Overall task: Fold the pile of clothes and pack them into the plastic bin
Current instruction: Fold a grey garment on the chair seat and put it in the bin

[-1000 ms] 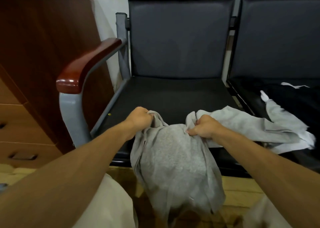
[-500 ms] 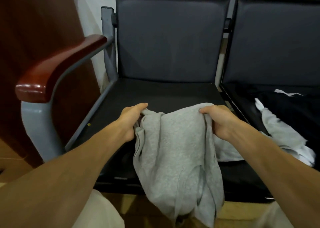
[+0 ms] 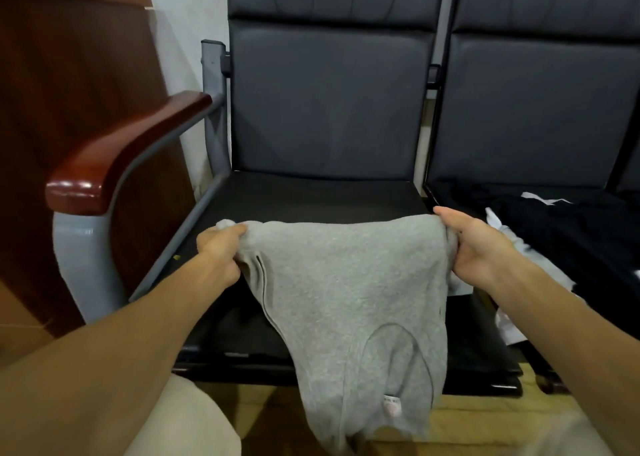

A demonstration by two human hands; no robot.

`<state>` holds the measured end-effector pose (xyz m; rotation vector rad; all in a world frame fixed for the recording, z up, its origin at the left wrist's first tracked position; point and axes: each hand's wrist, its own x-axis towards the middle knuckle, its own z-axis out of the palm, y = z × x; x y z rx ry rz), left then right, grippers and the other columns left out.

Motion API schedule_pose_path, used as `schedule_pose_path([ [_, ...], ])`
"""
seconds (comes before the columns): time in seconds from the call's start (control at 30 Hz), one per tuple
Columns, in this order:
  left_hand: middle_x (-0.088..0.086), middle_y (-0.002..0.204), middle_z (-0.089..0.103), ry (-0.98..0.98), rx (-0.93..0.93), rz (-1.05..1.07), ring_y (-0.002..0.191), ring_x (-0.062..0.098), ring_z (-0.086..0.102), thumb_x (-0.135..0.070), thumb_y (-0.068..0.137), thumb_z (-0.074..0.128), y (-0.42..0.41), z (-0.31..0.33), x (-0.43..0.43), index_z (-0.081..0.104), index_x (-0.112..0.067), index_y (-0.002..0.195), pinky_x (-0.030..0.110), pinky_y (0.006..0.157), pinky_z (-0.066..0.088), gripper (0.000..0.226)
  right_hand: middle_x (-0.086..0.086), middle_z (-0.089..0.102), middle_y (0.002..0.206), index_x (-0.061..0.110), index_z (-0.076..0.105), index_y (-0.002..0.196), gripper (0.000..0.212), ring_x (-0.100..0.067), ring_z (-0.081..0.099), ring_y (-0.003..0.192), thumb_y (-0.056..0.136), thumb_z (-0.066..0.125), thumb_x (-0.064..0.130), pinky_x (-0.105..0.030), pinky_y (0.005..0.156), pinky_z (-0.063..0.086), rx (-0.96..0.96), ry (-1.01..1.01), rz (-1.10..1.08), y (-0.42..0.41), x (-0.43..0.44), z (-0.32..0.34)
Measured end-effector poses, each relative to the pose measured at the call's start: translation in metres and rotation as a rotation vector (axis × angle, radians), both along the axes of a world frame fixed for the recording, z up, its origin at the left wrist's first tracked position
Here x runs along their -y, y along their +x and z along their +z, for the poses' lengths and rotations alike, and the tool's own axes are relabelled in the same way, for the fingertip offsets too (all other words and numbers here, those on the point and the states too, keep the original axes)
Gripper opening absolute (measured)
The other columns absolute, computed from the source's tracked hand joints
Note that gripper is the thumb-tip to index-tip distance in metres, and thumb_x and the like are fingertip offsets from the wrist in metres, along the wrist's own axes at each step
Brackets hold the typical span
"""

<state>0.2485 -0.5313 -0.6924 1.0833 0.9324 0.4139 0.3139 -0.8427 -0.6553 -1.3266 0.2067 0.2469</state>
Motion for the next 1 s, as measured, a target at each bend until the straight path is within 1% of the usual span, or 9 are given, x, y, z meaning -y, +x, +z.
schedule_pose_path([
  [0.13,0.013,0.115,0.06,0.127,-0.008,-0.201,0.101,0.029,0.061,0.003,0.084,0.063,-0.008,0.0,0.006,0.052,-0.003,0.121,0.042,0.088,0.052,0.039,-0.005,0.063,0.105,0.017,0.064,0.118,0.035,-0.02,0.059,0.093,0.094,0.048,-0.003,-0.029,0.072,0.051,0.023,-0.094,-0.021,-0.008,0.01,0.001],
  [0.2,0.015,0.125,0.057,0.364,-0.154,-0.342,0.106,0.029,0.059,-0.004,0.079,0.066,-0.013,-0.004,0.007,0.047,-0.004,0.13,0.04,0.091,0.051,0.054,-0.008,0.061,0.111,0.018,0.065,0.11,0.036,-0.021,0.059,0.096,0.092,0.047,-0.007,-0.031,0.076,0.05,0.016,-0.123,-0.035,-0.013,0.015,0.002],
  [0.3,0.017,0.143,0.032,0.826,-0.481,-0.421,0.129,0.035,0.037,-0.015,0.081,0.068,-0.023,0.0,0.017,0.031,-0.005,0.142,0.038,0.1,0.038,0.072,-0.012,0.06,0.116,0.014,0.066,0.109,0.034,-0.024,0.059,0.103,0.092,0.047,-0.008,-0.031,0.077,0.05,0.015,-0.144,-0.01,-0.021,0.019,0.004],
  [0.4,0.011,0.133,0.037,1.177,-0.347,-0.494,0.125,0.029,0.038,-0.012,0.084,0.065,-0.034,0.012,0.035,0.049,-0.016,0.125,0.038,0.102,0.04,0.045,-0.014,0.063,0.112,0.011,0.07,0.102,0.03,-0.027,0.062,0.097,0.092,0.048,-0.007,-0.031,0.067,0.051,0.068,-0.305,0.063,-0.027,0.02,0.001],
  [0.5,0.003,0.109,0.059,1.203,-0.065,-0.909,0.098,0.019,0.058,-0.007,0.088,0.057,-0.044,0.008,0.049,0.064,-0.024,0.094,0.028,0.085,0.052,0.02,-0.015,0.066,0.102,0.009,0.07,0.092,0.022,-0.028,0.067,0.084,0.092,0.052,-0.003,-0.033,0.06,0.056,0.106,-0.565,0.216,-0.033,0.018,-0.003],
  [0.63,-0.006,0.12,0.056,1.3,-0.096,-1.372,0.107,0.007,0.052,-0.019,0.096,0.053,-0.05,-0.004,0.066,0.063,-0.026,0.118,0.019,0.094,0.043,0.025,-0.016,0.068,0.097,0.003,0.07,0.095,0.016,-0.026,0.07,0.076,0.091,0.056,-0.002,-0.033,0.06,0.06,0.088,-0.675,0.333,-0.036,0.014,-0.008],
  [0.77,-0.004,0.143,0.041,1.411,-0.243,-1.416,0.131,0.015,0.036,-0.024,0.102,0.042,-0.041,-0.011,0.06,0.04,-0.022,0.144,0.027,0.111,0.028,0.042,-0.019,0.066,0.104,0.006,0.068,0.094,0.019,-0.03,0.068,0.085,0.092,0.051,-0.004,-0.031,0.053,0.055,0.117,-0.539,0.193,-0.029,0.009,-0.007],
  [0.9,-0.002,0.157,0.027,1.429,-0.444,-1.412,0.144,0.017,0.022,-0.038,0.104,0.029,-0.034,-0.018,0.039,0.028,-0.023,0.151,0.034,0.119,0.012,0.049,-0.016,0.064,0.104,0.003,0.068,0.101,0.026,-0.023,0.064,0.086,0.091,0.047,-0.009,-0.028,0.055,0.052,0.137,-0.429,0.069,-0.021,-0.001,-0.007],
  [1.0,-0.001,0.157,0.027,1.476,-0.617,-1.286,0.144,0.02,0.024,-0.04,0.103,0.03,-0.029,-0.021,0.016,0.029,-0.027,0.149,0.039,0.118,0.017,0.048,-0.016,0.063,0.109,0.005,0.069,0.093,0.028,-0.027,0.062,0.099,0.09,0.047,-0.011,-0.031,0.061,0.054,0.143,-0.444,0.009,-0.01,-0.005,-0.011],
])
